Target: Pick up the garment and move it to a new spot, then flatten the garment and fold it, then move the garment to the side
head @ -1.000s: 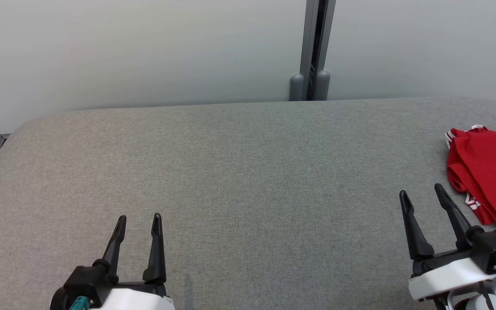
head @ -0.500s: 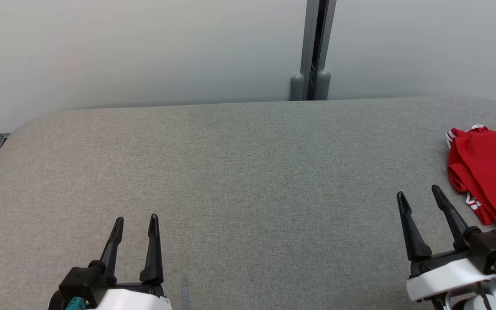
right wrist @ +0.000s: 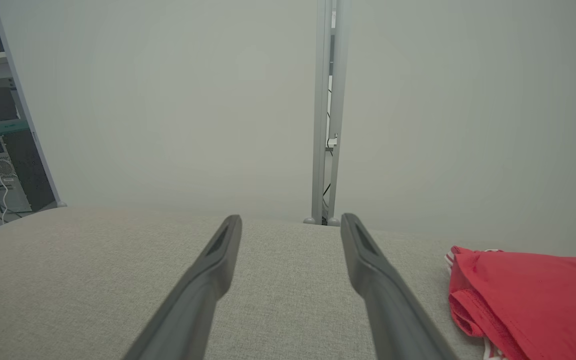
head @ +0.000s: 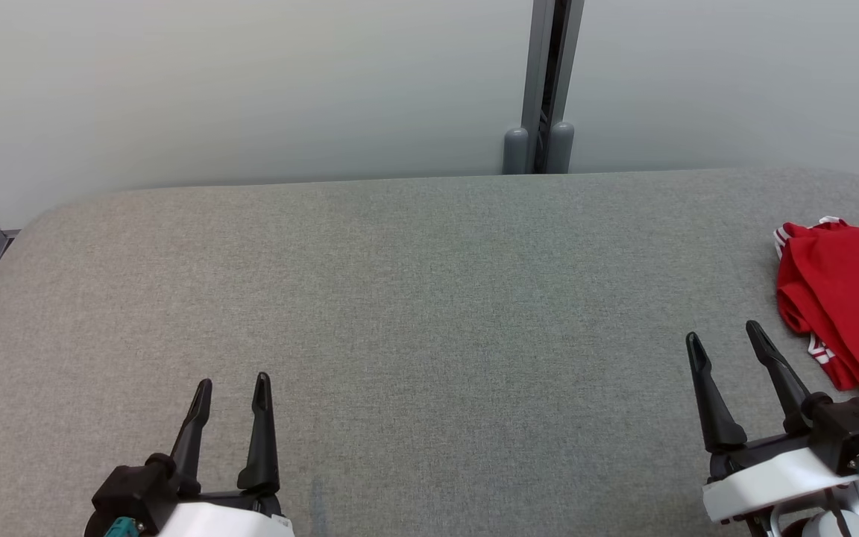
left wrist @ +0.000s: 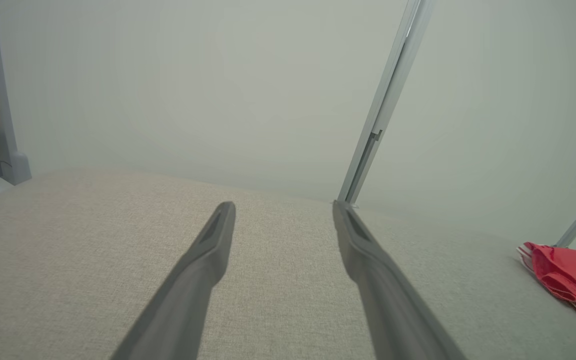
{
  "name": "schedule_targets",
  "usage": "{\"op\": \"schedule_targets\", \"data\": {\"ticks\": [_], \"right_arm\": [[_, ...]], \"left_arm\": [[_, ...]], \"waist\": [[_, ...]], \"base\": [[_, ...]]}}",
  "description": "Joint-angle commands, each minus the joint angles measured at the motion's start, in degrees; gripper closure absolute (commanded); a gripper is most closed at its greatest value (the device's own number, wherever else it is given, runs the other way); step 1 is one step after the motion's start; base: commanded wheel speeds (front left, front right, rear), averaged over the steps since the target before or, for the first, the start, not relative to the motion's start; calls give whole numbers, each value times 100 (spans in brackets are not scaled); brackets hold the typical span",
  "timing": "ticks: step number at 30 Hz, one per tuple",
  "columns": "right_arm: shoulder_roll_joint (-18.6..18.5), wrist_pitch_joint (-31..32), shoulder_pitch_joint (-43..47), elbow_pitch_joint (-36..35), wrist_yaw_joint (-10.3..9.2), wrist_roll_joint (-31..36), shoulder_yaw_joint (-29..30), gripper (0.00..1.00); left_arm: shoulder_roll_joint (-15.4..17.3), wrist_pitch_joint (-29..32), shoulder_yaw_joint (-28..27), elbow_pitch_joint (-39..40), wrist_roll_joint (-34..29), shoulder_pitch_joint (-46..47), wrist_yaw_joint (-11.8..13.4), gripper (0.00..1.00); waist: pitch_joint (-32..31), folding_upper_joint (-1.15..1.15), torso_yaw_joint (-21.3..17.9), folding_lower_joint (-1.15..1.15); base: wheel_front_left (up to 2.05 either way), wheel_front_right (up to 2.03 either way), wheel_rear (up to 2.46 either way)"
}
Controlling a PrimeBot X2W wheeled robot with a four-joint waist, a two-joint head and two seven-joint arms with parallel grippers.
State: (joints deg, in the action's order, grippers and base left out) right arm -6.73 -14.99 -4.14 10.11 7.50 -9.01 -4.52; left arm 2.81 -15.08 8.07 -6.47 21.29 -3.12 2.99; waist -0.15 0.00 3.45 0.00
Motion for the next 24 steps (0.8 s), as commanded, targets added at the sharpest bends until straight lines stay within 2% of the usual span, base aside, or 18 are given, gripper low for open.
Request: {"op": "schedule_targets", "data": {"ticks": [1, 9, 10, 15, 24], "right_arm": [[-34, -26, -5, 9, -2, -3, -6, 0], [-43, -26, -4, 23, -2, -21, -19, 0], [-5, 0, 1, 14, 0, -7, -14, 100], [85, 49, 171, 245, 0, -53, -8, 100], [121, 381, 206, 180, 0, -1085, 317, 100]], "left_arm": [[25, -8, -37, 4, 23, -25, -29, 0], [26, -8, -120, 35, 329, -70, -119, 0], [-1, 0, -92, 20, 345, -13, -99, 100], [-33, 33, -59, -223, 393, -151, -96, 100], [-27, 225, -39, -367, 1256, 81, -209, 100]], "waist": [[2, 0, 0, 0], [15, 0, 4, 0], [15, 0, 4, 0], [16, 0, 2, 0], [18, 0, -24, 0]], "base": [[0, 0, 0], [0, 0, 0], [0, 0, 0], [0, 0, 0], [0, 0, 0]]}}
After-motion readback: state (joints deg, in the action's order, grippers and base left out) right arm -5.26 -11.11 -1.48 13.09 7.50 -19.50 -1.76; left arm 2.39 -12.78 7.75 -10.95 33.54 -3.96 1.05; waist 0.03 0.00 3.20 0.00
